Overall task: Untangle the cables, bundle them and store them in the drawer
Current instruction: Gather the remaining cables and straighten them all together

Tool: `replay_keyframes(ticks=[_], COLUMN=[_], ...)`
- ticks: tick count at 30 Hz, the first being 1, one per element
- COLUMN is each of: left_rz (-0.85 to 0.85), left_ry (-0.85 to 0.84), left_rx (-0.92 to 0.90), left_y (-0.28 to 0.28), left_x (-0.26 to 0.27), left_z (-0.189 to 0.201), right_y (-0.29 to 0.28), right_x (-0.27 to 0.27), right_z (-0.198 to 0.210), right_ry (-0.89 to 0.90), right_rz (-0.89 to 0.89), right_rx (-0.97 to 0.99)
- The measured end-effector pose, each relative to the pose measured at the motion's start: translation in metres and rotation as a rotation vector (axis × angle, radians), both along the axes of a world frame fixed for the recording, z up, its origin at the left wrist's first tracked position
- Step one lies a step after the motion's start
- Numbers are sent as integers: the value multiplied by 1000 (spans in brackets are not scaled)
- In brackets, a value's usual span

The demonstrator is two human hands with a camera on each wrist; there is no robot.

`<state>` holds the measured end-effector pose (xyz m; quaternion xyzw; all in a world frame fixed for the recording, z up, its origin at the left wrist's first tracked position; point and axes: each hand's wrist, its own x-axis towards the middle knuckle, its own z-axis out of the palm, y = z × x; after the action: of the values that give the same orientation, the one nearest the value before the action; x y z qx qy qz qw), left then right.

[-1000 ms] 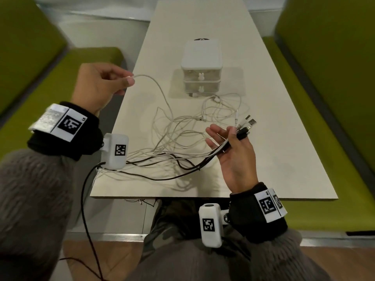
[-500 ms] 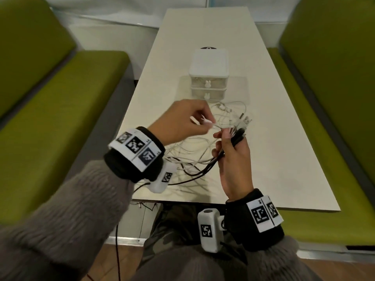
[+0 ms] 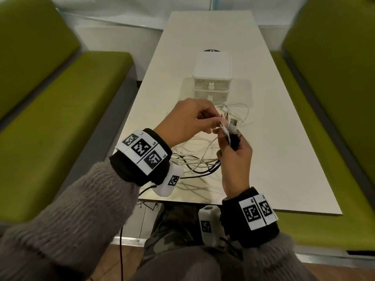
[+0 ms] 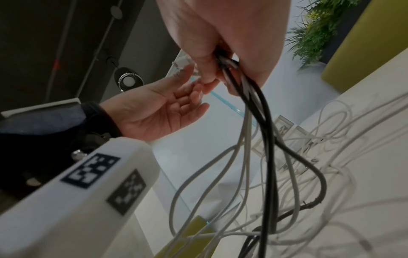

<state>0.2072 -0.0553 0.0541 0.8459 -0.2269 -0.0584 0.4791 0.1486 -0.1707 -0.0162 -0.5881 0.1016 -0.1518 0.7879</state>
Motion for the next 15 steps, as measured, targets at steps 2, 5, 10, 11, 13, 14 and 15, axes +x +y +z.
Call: replay_keyframes(ticks=[2,5,10,11,13,14,15], left_rz=[-9,-129,-107,-56,10,18,12], left_ry=[67,182,115,100,73,69,70], left_rx=[36,166,280,254,244,268,302], left_y=[3,3,7,12,24,32,40], left_x=[0,-7,-24,-25,-25,-24,-24], left_z=[-9,-31,-60,-61,-62,-61,-60], right_y=[-3,-6,-11,-13,-16,-18,-20], right_x=[2,5,3,4,4,4,4], right_z=[-1,-1,-1,-3,-8,-10,-12], right_ry=[37,39,-23,-15,4,16,30], right_rz=[-26,-47,-115,-154,-219,-244,-267], right_rx=[69,133,138,147,161,170,182])
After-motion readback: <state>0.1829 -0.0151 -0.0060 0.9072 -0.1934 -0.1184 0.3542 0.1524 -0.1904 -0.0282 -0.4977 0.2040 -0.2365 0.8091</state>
